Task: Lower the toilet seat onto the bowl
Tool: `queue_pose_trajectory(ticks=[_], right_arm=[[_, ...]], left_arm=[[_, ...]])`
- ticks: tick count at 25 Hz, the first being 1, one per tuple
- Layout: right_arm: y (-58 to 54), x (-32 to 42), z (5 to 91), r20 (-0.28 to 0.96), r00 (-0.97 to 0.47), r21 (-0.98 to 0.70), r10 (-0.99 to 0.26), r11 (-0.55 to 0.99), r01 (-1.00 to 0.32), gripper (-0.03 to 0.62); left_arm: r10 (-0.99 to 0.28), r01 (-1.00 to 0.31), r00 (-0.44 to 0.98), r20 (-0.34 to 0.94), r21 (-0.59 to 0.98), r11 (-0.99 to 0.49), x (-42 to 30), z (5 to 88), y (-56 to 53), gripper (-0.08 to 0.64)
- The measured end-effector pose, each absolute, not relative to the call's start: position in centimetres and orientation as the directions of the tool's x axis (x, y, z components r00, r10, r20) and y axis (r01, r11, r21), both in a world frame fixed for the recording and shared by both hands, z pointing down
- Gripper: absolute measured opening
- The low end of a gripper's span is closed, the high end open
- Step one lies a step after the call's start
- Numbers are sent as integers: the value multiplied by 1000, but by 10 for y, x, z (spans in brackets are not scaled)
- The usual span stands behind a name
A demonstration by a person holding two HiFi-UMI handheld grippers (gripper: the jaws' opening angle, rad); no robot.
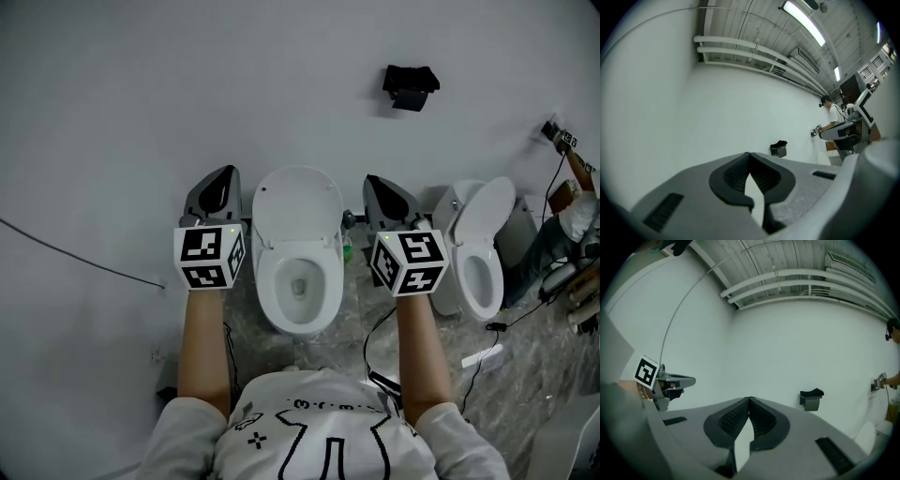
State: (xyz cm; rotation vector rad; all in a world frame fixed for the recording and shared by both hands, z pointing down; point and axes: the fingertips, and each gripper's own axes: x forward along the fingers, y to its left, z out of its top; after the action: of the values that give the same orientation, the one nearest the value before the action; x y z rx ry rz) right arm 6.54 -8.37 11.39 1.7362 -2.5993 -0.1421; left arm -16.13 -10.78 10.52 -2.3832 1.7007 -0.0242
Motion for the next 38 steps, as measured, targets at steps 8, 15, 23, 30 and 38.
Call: queue_pose_trajectory(ticks=[8, 15, 23, 30, 38], right_arm=[[-61, 67, 80, -135, -347, 191, -928, 319, -928, 26], [-51, 73, 61, -192, -337, 208, -922, 298, -932, 26], [-48, 72, 54, -200, -337, 237, -920, 288, -928, 26], [-48, 79, 52, -203, -329, 242, -922, 278, -930, 26], [-50, 92, 51, -205, -300, 224, -932, 253, -941, 26]], left_arm=[[-917, -930, 342, -204, -210, -300, -161, 64, -89, 9], [-904, -927, 352, -244, -227, -300, -159, 52, -79, 9], [-901, -925, 351, -254, -246, -291, -160, 47, -74, 9], [-899, -925, 351, -261, -244, -291, -160, 44, -74, 9], [-901, -928, 341, -268, -245, -279, -167, 39, -76, 9]])
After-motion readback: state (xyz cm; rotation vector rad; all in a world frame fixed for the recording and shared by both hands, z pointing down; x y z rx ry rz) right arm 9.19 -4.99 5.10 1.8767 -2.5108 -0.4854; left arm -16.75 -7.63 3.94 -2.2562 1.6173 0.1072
